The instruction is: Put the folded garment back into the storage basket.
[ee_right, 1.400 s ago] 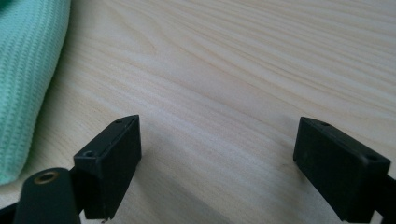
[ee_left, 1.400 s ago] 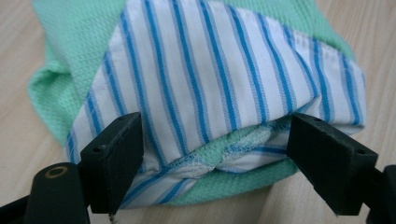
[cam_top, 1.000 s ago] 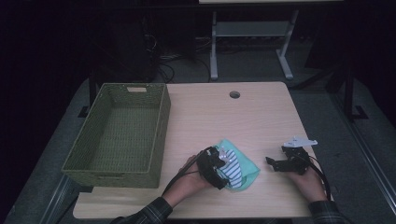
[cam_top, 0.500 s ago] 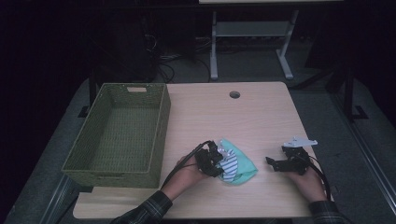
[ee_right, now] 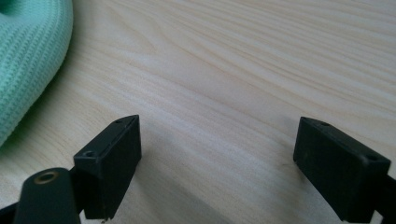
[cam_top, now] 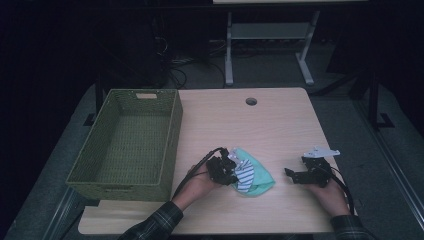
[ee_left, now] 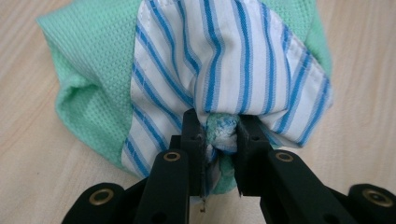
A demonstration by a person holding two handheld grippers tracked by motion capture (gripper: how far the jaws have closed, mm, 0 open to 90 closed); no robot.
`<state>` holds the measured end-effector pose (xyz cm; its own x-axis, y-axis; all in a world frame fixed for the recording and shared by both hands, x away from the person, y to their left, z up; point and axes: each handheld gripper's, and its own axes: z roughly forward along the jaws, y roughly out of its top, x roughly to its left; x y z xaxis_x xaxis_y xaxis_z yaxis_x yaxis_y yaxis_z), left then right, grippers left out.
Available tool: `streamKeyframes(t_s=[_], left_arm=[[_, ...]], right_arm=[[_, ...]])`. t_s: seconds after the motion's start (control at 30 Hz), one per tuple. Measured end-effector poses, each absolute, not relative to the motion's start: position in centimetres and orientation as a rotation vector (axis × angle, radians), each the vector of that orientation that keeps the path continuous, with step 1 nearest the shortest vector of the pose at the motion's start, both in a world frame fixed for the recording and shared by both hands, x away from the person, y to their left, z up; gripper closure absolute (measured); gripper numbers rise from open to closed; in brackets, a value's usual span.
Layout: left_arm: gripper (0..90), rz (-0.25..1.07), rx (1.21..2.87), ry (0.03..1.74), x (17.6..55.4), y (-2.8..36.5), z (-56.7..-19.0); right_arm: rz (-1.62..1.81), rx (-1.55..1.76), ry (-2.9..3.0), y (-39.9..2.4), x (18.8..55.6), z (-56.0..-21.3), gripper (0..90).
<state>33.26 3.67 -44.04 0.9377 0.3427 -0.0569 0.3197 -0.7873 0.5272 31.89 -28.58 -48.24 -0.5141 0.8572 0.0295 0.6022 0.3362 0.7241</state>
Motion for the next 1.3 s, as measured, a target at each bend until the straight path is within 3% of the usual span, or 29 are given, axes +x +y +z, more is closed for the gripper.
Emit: streamKeyframes(t_s=[0.47, 1.3], left_arm=[[76.2, 0.009, 2.461, 0.454, 33.2, 5.2, -40.4], [75.9, 0.090, 2.410, 0.503, 34.8, 10.4, -32.9]], right_arm=[[0.986, 1.292, 2.248, -28.6, 31.9, -48.2, 14.6], [0.983, 1.298, 2.244, -28.6, 31.9, -48.2, 14.3]])
